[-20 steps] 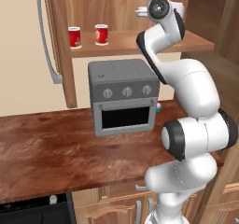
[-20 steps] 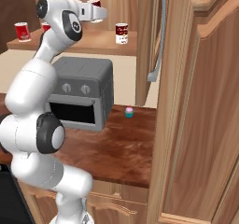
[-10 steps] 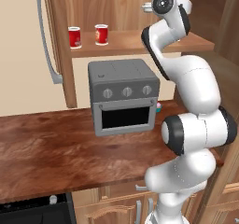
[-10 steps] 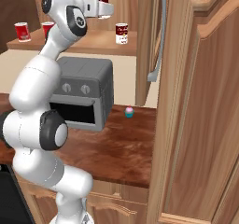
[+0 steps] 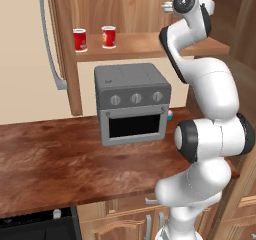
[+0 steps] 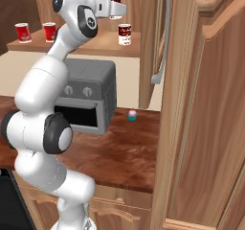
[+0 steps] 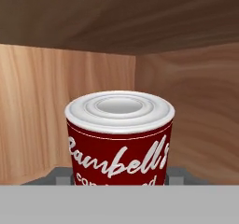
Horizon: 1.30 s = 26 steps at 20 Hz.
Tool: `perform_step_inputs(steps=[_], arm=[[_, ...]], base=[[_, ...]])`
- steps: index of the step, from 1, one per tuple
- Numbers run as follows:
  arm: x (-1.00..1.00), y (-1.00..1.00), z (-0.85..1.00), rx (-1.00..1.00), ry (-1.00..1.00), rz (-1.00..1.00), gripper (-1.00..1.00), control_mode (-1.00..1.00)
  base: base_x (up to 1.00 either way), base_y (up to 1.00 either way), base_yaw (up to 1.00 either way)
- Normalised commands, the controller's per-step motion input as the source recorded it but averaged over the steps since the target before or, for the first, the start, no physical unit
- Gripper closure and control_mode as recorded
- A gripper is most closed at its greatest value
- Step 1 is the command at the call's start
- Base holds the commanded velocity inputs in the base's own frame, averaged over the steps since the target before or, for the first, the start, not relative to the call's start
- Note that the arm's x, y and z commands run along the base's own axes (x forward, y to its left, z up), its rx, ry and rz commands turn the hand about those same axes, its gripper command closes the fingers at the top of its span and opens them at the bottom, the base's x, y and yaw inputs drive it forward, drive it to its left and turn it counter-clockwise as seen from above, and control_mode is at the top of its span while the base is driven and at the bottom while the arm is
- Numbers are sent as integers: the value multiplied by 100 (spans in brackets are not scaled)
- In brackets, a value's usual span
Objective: Stack two cans on top of the other two cans in the cabinet.
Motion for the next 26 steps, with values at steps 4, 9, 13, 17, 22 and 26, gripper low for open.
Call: perform_step_inputs(steps=[4, 9, 13, 17, 22, 26], arm=[[0, -29, -12, 6, 0, 0, 100, -100], [5, -10, -15, 7, 0, 0, 100, -100], [6, 0, -9, 6, 0, 2, 100, -100], [14, 0, -3, 2, 0, 0, 100, -100], [6, -2, 0, -1, 2, 0, 100, -100], [0, -2, 0, -3, 8, 0, 100, -100]], base=[[0, 0, 0], [0, 0, 0], [0, 0, 0], [0, 0, 0], [0, 0, 0], [0, 0, 0]])
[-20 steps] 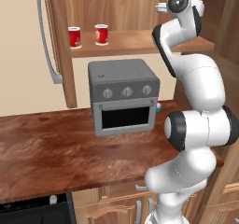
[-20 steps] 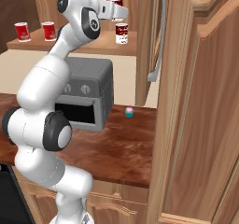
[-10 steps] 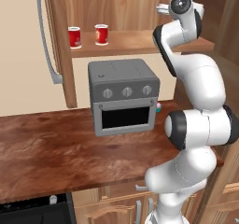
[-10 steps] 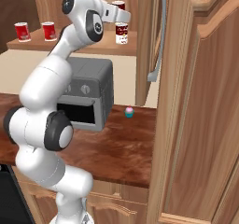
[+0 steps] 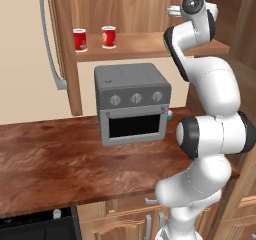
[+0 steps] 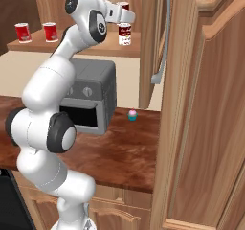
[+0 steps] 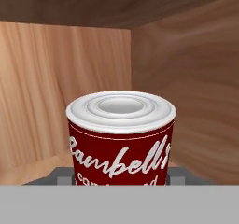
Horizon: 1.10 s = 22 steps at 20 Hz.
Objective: Stack two cans on top of the other two cans in the cabinet.
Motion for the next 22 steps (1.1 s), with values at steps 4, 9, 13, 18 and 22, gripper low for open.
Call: perform_step_inputs(steps=[4, 9, 13, 18, 22], arm=[[0, -1, -1, 0, 9, 0, 100, -100], [8, -1, -3, 0, 2, 0, 100, -100], [10, 0, 0, 0, 0, 0, 100, -100], [7, 0, -5, 0, -2, 2, 100, -100], [8, -5, -3, 0, 0, 2, 100, -100]], base=[[0, 0, 0], [0, 0, 0], [0, 0, 0], [0, 0, 0], [0, 0, 0]])
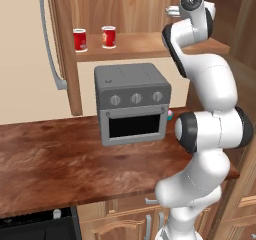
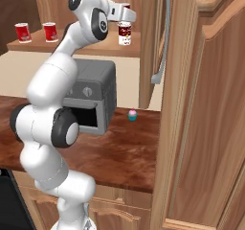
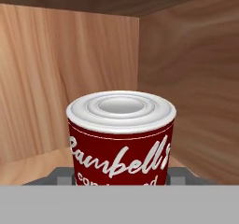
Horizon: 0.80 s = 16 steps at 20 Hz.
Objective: Stack two cans on top of the other two cans in the cabinet.
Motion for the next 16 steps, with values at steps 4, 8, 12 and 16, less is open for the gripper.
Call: perform_step_inputs(steps=[4, 8, 12, 16], arm=[[9, -12, -1, -1, 0, 0, 100, -100], [6, -4, -1, 0, 0, 0, 100, -100], [1, 0, -1, 0, 0, 0, 100, -100], [0, 0, -1, 0, 0, 0, 100, -100]], base=[[0, 0, 0], [0, 0, 0], [0, 0, 0], [0, 0, 0]])
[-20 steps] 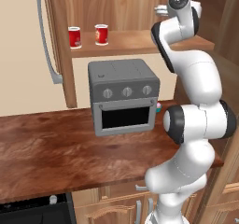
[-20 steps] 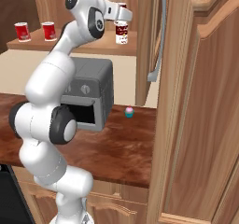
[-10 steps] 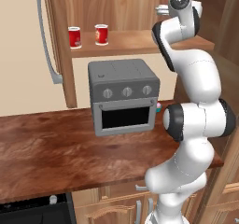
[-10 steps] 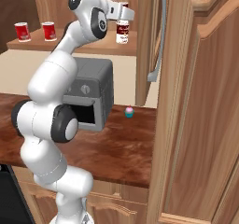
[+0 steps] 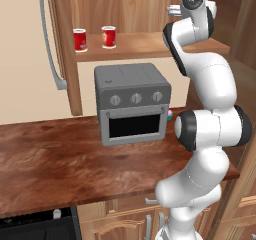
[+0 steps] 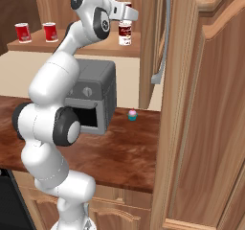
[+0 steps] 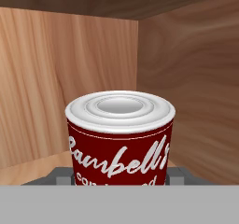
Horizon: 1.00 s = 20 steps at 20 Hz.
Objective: Stack two cans on top of the other two cans in the cabinet.
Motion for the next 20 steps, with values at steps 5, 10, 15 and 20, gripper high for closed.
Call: perform_step_inputs(steps=[5, 10, 15, 20], arm=[[0, 0, -4, 0, 0, 0, 100, -100], [0, 0, -17, 0, 0, 0, 100, -100], [2, 0, -16, 0, 0, 0, 100, -100], [1, 0, -12, 0, 0, 0, -100, -100]], base=[[0, 0, 0], [0, 0, 0], [0, 0, 0], [0, 0, 0]])
